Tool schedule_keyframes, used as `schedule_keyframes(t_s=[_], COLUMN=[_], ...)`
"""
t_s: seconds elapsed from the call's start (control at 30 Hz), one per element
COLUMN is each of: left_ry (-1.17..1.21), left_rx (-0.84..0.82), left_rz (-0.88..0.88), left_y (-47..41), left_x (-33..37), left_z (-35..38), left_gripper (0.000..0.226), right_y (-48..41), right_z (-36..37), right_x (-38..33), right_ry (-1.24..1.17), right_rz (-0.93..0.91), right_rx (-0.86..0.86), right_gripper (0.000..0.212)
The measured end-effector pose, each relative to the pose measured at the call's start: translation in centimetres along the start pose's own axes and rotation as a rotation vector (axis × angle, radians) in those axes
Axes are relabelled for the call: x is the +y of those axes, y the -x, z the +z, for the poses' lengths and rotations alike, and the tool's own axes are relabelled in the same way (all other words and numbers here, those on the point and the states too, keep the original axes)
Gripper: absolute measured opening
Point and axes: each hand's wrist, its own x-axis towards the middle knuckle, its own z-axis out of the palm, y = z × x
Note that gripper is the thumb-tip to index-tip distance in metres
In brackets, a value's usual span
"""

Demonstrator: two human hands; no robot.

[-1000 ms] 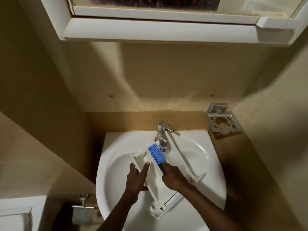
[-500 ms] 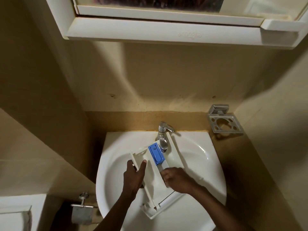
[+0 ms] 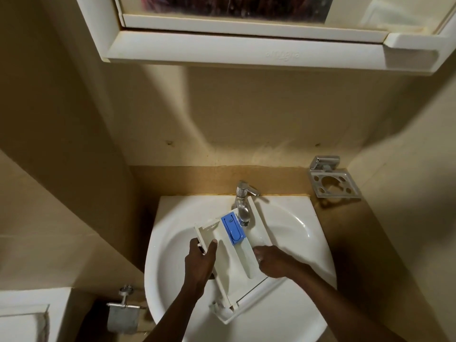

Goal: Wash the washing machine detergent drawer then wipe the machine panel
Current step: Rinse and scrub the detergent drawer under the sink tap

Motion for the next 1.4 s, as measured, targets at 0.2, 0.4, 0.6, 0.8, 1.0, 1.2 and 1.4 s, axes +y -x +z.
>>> schedule_keyframes(t_s=[0.2,0.4,0.6,0.8,1.0,1.2,1.4], left_ry=[-0.003,0.006,-0.019,-0.030,-0.054,0.013,0.042], left_rx=[-0.004,-0.077,-0.152,-0.121,0.022,0.030,0.068], left_rz=[-0.014,-0.090,-0.118,-0.118,-0.104,-0.178,-0.196], left_y=[-0.1,-0.2,-0.2,0.0,1.1,2.8,3.0], left_x=[0.0,0.3,0.5,0.6,1.0,1.8,1.8], left_z=[0.0,-0.4,-1.0,-0.9,0.4,2.3,3.3], left_gripper=[0.037,0.041,0.050,0.047,0.040,0.056,0.063], right_y=[2.3,2.3,0.5,0.1,2.3,2.4,1.1], right_z=[-1.0,3.2,3.6,3.2,3.3,1.9,0.6], right_x=[0.6,-1.7,-3.9,-4.2,-0.6,0.6,1.2], right_ry=[-0.070,-0.265,-0.127,-0.142,-0.085,-0.120,-0.144], right_rz=[0.017,-0.016,-0.008,-0.027,-0.070,-0.084,-0.110], right_rx=[0.073,0.178,0.185,0.198,0.354,0.437,0.574], right_gripper=[0.022,0.022,0.015,0.034,0.016,0.022,0.033])
